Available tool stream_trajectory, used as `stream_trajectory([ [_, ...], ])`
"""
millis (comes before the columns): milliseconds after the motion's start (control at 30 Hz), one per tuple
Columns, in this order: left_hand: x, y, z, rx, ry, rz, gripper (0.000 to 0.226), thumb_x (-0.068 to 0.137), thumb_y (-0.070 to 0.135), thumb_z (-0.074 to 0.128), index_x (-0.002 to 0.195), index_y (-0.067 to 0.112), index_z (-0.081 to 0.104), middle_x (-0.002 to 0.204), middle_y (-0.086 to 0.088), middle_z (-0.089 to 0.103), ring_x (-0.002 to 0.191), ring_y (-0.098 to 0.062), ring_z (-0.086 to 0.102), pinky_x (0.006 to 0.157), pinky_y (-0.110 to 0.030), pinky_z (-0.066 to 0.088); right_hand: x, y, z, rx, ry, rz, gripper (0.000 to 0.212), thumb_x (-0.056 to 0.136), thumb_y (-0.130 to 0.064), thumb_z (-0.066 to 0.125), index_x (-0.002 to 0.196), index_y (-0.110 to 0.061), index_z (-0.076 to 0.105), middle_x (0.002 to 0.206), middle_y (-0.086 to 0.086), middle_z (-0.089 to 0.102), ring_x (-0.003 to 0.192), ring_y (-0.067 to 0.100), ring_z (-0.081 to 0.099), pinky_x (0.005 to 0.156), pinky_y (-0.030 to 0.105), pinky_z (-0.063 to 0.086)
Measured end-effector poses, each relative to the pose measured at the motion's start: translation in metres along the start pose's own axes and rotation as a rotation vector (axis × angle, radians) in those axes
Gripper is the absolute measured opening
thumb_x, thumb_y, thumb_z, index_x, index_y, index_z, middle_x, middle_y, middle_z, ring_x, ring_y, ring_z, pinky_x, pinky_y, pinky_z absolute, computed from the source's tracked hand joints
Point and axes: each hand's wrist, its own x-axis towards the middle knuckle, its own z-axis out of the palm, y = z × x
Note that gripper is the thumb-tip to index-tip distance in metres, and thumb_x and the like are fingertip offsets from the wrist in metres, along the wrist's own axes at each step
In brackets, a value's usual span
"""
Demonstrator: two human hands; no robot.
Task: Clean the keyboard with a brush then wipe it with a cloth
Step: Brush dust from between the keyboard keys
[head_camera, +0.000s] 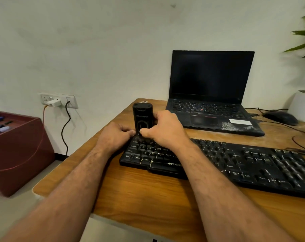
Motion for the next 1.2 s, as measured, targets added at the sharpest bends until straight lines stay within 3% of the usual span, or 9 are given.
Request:
stream_trajectory([
  [100, 0.002, -0.003, 0.001, -0.022, -0.007, -0.007, 0.012, 0.09, 0.028, 0.068, 0.082, 0.025, 0.078, 0.076, 0.004, 0.076, 0.082, -0.017, 0.072, 0.09, -0.043, 0.057, 0.007, 0.006, 0.0, 0.086, -0.081, 0.055, 0.032, 0.075, -0.029, 0.084, 0.105, -0.024, 0.072, 0.089, -0.009, 0.075, 0.08, 0.005, 0.07, 0.069, 0.025, 0.056],
  [200, 0.005, -0.005, 0.002, -0.018, 0.005, -0.012, 0.01, 0.09, 0.03, 0.069, 0.083, 0.027, 0.076, 0.081, 0.004, 0.075, 0.086, -0.017, 0.071, 0.093, -0.042, 0.055, 0.014, 0.007, 0.007, -0.044, 0.03, 0.064, 0.033, 0.076, -0.034, 0.081, 0.106, -0.024, 0.07, 0.091, -0.008, 0.072, 0.083, 0.011, 0.069, 0.075, 0.033, 0.058],
  [333, 0.007, -0.008, 0.003, -0.018, 0.008, -0.009, 0.01, 0.09, 0.029, 0.068, 0.084, 0.026, 0.076, 0.083, 0.003, 0.076, 0.087, -0.018, 0.071, 0.093, -0.042, 0.055, 0.021, 0.006, 0.005, 0.004, 0.009, 0.053, 0.031, 0.077, -0.03, 0.081, 0.105, -0.025, 0.069, 0.09, -0.01, 0.071, 0.083, 0.007, 0.067, 0.063, 0.023, 0.049],
  [500, 0.008, -0.008, 0.003, -0.027, -0.004, 0.001, 0.011, 0.091, 0.029, 0.068, 0.087, 0.028, 0.078, 0.083, 0.006, 0.076, 0.087, -0.015, 0.071, 0.092, -0.039, 0.055, 0.023, 0.008, 0.009, -0.17, 0.085, 0.034, 0.028, 0.078, -0.034, 0.077, 0.102, -0.023, 0.067, 0.088, -0.007, 0.069, 0.084, 0.016, 0.066, 0.08, 0.037, 0.054],
  [600, 0.009, -0.009, 0.003, -0.004, -0.004, 0.011, 0.011, 0.09, 0.029, 0.068, 0.087, 0.025, 0.078, 0.081, 0.005, 0.076, 0.086, -0.016, 0.071, 0.091, -0.041, 0.056, 0.023, 0.008, 0.005, -0.009, -0.023, 0.032, 0.027, 0.079, -0.029, 0.08, 0.102, -0.024, 0.067, 0.088, -0.011, 0.07, 0.081, 0.007, 0.067, 0.062, 0.019, 0.049],
  [767, 0.009, -0.009, 0.003, -0.006, 0.001, -0.005, 0.01, 0.09, 0.032, 0.069, 0.088, 0.029, 0.078, 0.081, 0.007, 0.076, 0.086, -0.014, 0.071, 0.093, -0.04, 0.055, 0.023, 0.01, 0.007, -0.138, 0.087, 0.043, 0.026, 0.077, -0.033, 0.077, 0.098, -0.024, 0.067, 0.087, -0.006, 0.069, 0.084, 0.017, 0.067, 0.079, 0.038, 0.054],
  [900, 0.009, -0.008, 0.003, 0.015, 0.007, 0.001, 0.012, 0.09, 0.032, 0.068, 0.089, 0.025, 0.078, 0.084, 0.005, 0.076, 0.089, -0.016, 0.07, 0.095, -0.041, 0.054, 0.02, 0.014, -0.001, 0.021, -0.053, 0.073, 0.028, 0.076, -0.031, 0.081, 0.102, -0.024, 0.071, 0.089, -0.008, 0.074, 0.081, 0.008, 0.069, 0.073, 0.03, 0.056],
  [1033, 0.006, -0.006, 0.003, 0.03, 0.008, 0.002, 0.012, 0.091, 0.033, 0.067, 0.09, 0.026, 0.077, 0.085, 0.006, 0.075, 0.09, -0.015, 0.069, 0.096, -0.04, 0.053, 0.019, 0.014, -0.001, -0.065, 0.094, 0.056, 0.028, 0.078, -0.033, 0.078, 0.103, -0.024, 0.068, 0.088, -0.006, 0.071, 0.08, 0.011, 0.067, 0.066, 0.027, 0.054],
  [1200, 0.005, -0.006, 0.003, 0.044, 0.021, 0.01, 0.011, 0.091, 0.032, 0.068, 0.086, 0.028, 0.077, 0.084, 0.007, 0.075, 0.089, -0.014, 0.069, 0.096, -0.039, 0.053, 0.016, 0.017, -0.002, 0.012, -0.024, 0.073, 0.03, 0.076, -0.032, 0.08, 0.104, -0.025, 0.07, 0.09, -0.009, 0.073, 0.082, 0.008, 0.069, 0.07, 0.028, 0.056],
])
